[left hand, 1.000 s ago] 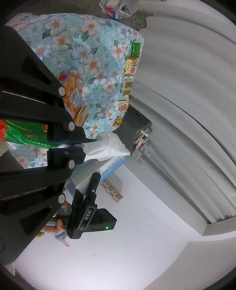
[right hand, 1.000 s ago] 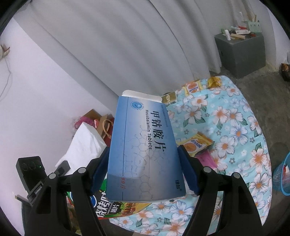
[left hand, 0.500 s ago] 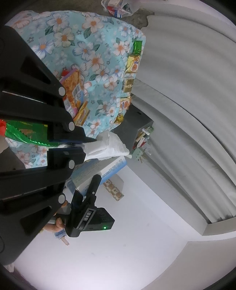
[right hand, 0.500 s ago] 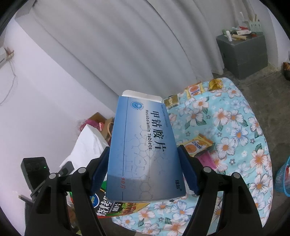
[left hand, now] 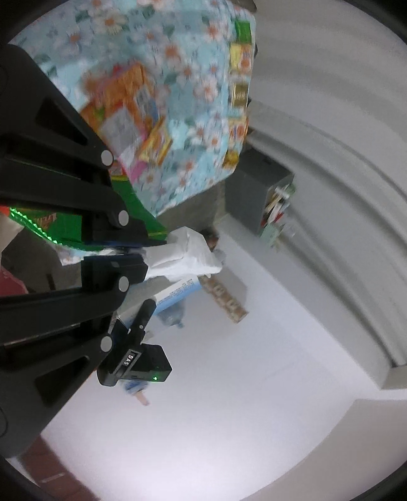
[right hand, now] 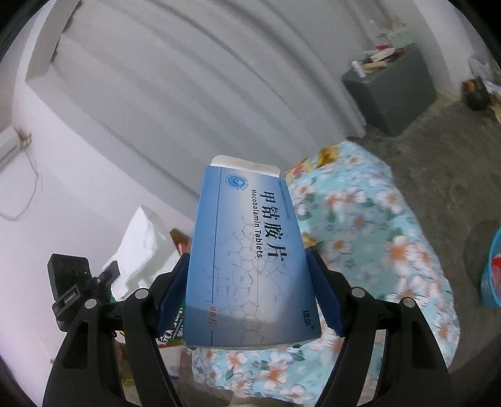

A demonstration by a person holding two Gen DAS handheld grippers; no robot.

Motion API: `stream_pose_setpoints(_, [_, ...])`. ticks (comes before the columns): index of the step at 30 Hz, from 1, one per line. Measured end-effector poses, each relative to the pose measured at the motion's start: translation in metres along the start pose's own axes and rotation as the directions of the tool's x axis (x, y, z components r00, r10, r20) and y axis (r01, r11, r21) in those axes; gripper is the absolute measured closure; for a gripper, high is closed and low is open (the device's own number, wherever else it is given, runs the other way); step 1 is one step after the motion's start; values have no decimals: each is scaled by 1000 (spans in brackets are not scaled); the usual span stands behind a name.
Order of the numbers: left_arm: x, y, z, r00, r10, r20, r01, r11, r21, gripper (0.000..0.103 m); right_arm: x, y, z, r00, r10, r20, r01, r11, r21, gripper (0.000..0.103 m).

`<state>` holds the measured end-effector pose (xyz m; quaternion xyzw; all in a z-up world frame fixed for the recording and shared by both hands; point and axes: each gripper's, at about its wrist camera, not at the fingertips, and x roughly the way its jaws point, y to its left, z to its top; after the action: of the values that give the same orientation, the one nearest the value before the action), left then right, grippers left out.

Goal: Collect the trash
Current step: 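Lift the tissue with the left tool while the right lifts the medicine box, then carry tissue and medicine box to the wastebasket and release both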

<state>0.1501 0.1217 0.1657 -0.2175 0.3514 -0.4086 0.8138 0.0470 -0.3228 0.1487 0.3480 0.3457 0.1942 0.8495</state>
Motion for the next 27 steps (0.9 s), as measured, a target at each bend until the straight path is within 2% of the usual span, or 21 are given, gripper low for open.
stream_pose_setpoints(7, [101,-43,3,989,-39,-141,48,997,65,101,-67,-76,-9,993,-38,109,25,992,120,31])
stream_pose_setpoints(11, [141,-45,3,983,9,-182,10,995,103,101,-80,-112,-18,990,-72,121,49,982,184,31])
stream_pose_setpoints(14, [160,-13,8,977,69,-200,-57,996,63,101,-73,-136,-20,991,-81,109,54,971,233,31])
stream_pose_setpoints(16, [158,11,11,975,110,-195,-105,994,33,101,-62,-144,-20,993,-76,94,51,968,247,31])
stream_pose_setpoints(18, [161,47,12,961,186,-203,-189,982,7,101,-45,-149,-18,996,-63,69,43,966,255,31])
stream_pose_setpoints(20, [163,87,4,936,260,-236,-274,961,-30,101,-26,-151,-15,998,-46,41,34,966,255,31])
stream_pose_setpoints(23, [156,131,-7,908,328,-262,-359,930,-81,101,5,-152,-14,1000,-22,-7,23,966,257,31])
stream_pose_setpoints(25, [145,156,-10,898,359,-255,-398,910,-116,101,28,-151,-12,999,-5,-40,15,965,262,31])
stream_pose_setpoints(27, [127,169,-3,895,395,-207,-425,896,-129,101,49,-149,-9,997,8,-71,10,966,259,31])
